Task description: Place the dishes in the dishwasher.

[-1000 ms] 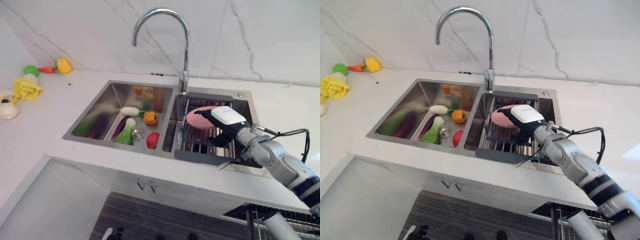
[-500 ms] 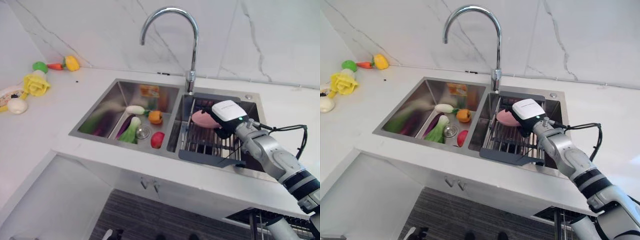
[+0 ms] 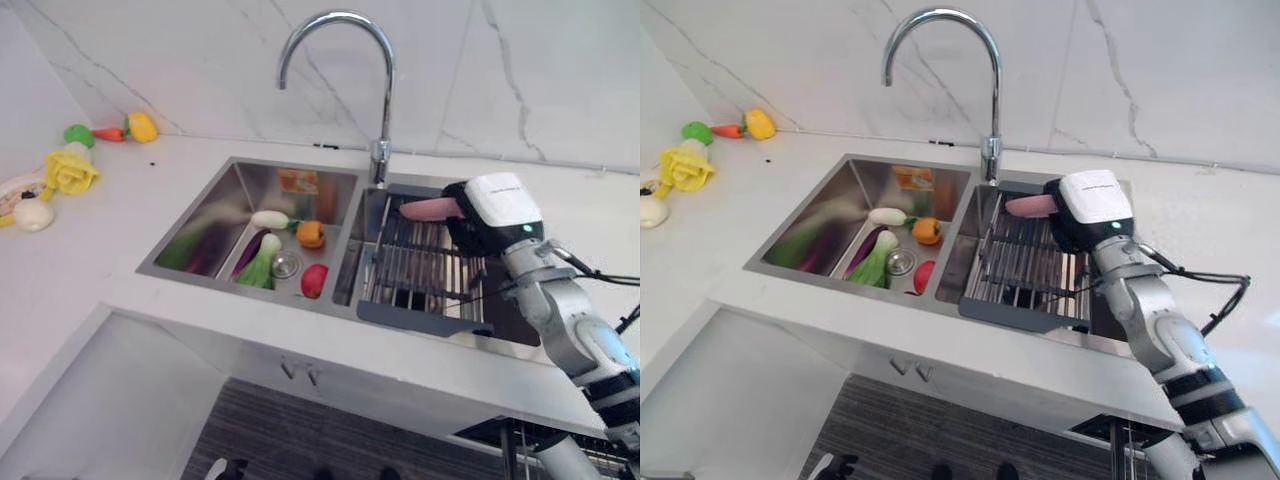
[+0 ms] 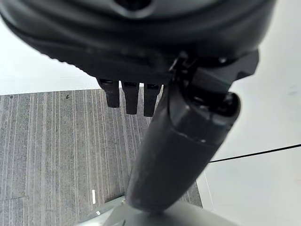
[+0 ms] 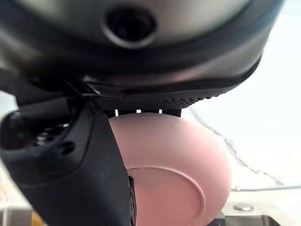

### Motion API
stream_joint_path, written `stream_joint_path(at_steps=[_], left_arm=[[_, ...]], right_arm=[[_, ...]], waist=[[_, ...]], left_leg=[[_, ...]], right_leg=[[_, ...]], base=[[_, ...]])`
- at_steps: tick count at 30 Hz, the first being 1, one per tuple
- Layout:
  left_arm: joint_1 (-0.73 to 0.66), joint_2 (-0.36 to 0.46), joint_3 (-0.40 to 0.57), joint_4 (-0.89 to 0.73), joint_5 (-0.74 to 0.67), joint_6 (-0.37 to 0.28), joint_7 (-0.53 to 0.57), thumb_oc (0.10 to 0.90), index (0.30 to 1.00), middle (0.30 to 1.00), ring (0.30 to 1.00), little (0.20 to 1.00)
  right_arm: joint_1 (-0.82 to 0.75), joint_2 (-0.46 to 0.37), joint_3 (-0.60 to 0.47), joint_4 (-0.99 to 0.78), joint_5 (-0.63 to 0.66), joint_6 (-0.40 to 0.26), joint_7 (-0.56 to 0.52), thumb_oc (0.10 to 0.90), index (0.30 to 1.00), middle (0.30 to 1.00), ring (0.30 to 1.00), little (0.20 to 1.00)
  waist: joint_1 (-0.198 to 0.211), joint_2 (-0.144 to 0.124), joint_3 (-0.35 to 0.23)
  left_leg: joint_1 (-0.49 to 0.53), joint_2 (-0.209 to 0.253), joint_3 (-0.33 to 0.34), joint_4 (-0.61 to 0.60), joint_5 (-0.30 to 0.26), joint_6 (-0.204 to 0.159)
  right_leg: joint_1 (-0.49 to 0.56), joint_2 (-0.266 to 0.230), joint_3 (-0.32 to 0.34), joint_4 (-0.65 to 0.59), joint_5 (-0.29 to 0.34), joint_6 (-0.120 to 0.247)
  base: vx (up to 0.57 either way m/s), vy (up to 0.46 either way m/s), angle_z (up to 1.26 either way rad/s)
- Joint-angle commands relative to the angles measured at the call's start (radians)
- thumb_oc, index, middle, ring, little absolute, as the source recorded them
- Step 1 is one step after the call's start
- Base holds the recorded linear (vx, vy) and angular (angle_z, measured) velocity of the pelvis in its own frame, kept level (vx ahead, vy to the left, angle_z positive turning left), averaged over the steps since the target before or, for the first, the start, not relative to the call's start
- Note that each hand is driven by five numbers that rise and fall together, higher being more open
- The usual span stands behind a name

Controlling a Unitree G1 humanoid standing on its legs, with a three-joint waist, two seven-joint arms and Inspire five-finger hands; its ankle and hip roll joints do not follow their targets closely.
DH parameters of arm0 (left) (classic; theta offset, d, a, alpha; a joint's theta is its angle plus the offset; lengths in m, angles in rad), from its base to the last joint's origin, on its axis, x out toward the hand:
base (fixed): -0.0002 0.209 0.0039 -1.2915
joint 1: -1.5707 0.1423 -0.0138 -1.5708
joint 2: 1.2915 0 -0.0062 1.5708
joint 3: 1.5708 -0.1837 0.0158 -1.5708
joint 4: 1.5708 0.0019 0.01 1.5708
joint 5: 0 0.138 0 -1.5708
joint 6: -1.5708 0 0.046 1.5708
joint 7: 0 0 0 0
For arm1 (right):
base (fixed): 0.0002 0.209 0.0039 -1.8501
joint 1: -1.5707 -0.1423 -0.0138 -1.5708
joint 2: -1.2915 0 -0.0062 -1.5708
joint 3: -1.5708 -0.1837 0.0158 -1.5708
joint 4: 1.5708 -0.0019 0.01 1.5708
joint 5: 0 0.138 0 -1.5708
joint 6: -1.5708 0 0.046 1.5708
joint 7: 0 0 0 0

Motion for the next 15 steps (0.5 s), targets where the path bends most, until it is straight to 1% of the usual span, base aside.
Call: stream_joint_path(at_steps=[1,2,3,5,7,8,9,11,12,13,14,15], left_arm=[[-0.073,0.013,-0.061,0.097,0.023,-0.001,0.043,0.8,0.9,0.9,0.9,0.9],[-0.071,0.016,-0.055,0.098,0.025,0.002,0.041,0.8,0.9,0.9,0.9,0.9],[-0.072,0.013,-0.035,0.099,0.022,0.01,0.039,0.8,0.9,0.9,0.9,0.9],[-0.072,0.01,-0.005,0.1,0.026,0.012,0.026,0.8,0.9,0.9,0.9,0.9],[-0.07,0.009,0.01,0.1,0.03,0.01,0.015,0.8,0.9,0.9,0.9,0.9],[-0.069,0.009,0.007,0.1,0.03,0.01,0.015,0.8,0.9,0.9,0.9,0.9],[-0.066,0.009,0.012,0.097,0.032,0.007,0.011,0.8,0.9,0.9,0.9,0.9],[-0.065,0.015,0.022,0.091,0.037,0.001,0.001,0.8,0.9,0.9,0.9,0.9],[-0.061,0.023,0.033,0.09,0.039,-0.005,-0.004,0.8,0.9,0.9,0.9,0.9],[-0.064,0.027,0.041,0.092,0.04,-0.003,-0.005,0.8,0.9,0.9,0.9,0.9],[-0.064,0.027,0.039,0.092,0.04,-0.003,-0.006,0.8,0.9,0.9,0.9,0.9],[-0.067,0.035,0.051,0.092,0.032,-0.003,-0.002,0.8,0.9,0.9,0.9,0.9]], right_arm=[[-0.017,0.018,-0.19,-0.178,0.208,-0.06,-0.174,0.4,0.3,0.3,0.3,0.3],[0.022,0.033,-0.218,-0.194,0.28,-0.068,-0.145,0.4,0.3,0.3,0.3,0.3],[0.117,0.071,-0.292,-0.226,0.47,-0.092,-0.118,0.4,0.3,0.3,0.3,0.3],[0.247,0.074,-0.424,-0.282,0.513,-0.1,-0.099,0.4,0.3,0.3,0.3,0.3],[0.339,0.09,-0.527,-0.305,0.564,-0.113,-0.085,0.4,0.3,0.3,0.3,0.3],[0.344,0.091,-0.531,-0.308,0.564,-0.112,-0.084,0.4,0.3,0.3,0.3,0.3],[0.383,0.1,-0.579,-0.32,0.599,-0.121,-0.077,0.4,0.3,0.3,0.3,0.3],[0.457,0.124,-0.692,-0.339,0.737,-0.156,-0.043,0.4,0.3,0.3,0.3,0.3],[0.511,0.139,-0.766,-0.337,0.802,-0.183,-0.037,0.4,0.3,0.3,0.3,0.3],[0.538,0.138,-0.802,-0.336,0.798,-0.182,-0.036,0.4,0.3,0.3,0.3,0.3],[0.54,0.138,-0.805,-0.338,0.799,-0.181,-0.035,0.4,0.3,0.3,0.3,0.3],[0.569,0.124,-0.856,-0.325,0.784,-0.17,-0.042,0.4,0.3,0.3,0.3,0.3]], waist=[[-0.004,-0.046,-0.074],[-0.009,-0.049,-0.075],[-0.029,-0.056,-0.072],[-0.054,-0.062,-0.072],[-0.076,-0.062,-0.071],[-0.073,-0.062,-0.073],[-0.086,-0.062,-0.072],[-0.118,-0.059,-0.069],[-0.15,-0.059,-0.065],[-0.165,-0.058,-0.065],[-0.161,-0.057,-0.065],[-0.186,-0.056,-0.063]], left_leg=[[-0.007,0.011,0.011,0.006,0.005,-0.099],[-0.011,0.013,0.016,0.006,0.01,-0.098],[-0.011,0.015,0.029,0.006,0.006,-0.095],[-0.01,0.019,0.048,0.006,0.001,-0.095],[-0.009,0.021,0.066,0.006,-0.003,-0.097],[-0.005,0.021,0.067,0.006,-0.01,-0.097],[-0.005,0.024,0.078,0.006,-0.012,-0.098],[-0.003,0.028,0.099,0.006,-0.016,-0.1],[0.002,0.032,0.123,0.006,-0.021,-0.102],[0.005,0.035,0.137,0.006,-0.023,-0.103],[0.006,0.035,0.139,0.006,-0.024,-0.103],[0.01,0.04,0.159,0.006,-0.028,-0.104]], right_leg=[[0.039,-0.062,-0.016,0.027,-0.102,0.103],[0.031,-0.06,-0.012,0.027,-0.095,0.103],[0.021,-0.056,0.003,0.028,-0.091,0.104],[0.016,-0.053,0.014,0.029,-0.09,0.106],[0.007,-0.048,0.028,0.031,-0.087,0.108],[0.011,-0.048,0.029,0.03,-0.093,0.108],[0.006,-0.047,0.037,0.03,-0.091,0.11],[-0.009,-0.043,0.057,0.032,-0.085,0.113],[-0.022,-0.042,0.08,0.034,-0.078,0.117],[-0.028,-0.04,0.091,0.035,-0.075,0.118],[-0.029,-0.039,0.093,0.036,-0.074,0.118],[-0.038,-0.036,0.114,0.035,-0.069,0.119]], base=[[-0.03,0.008,-0.06],[-0.04,0.017,-0.17],[-0.03,0.022,-0.25],[0.0,0.033,-0.13],[0.01,0.026,0.02],[0.02,0.026,-0.34],[0.02,0.037,-0.63],[-0.01,0.067,-0.57],[0.0,0.073,-0.27],[0.0,0.054,-0.28],[0.0,0.048,-0.65],[0.0,0.04,-0.85]])
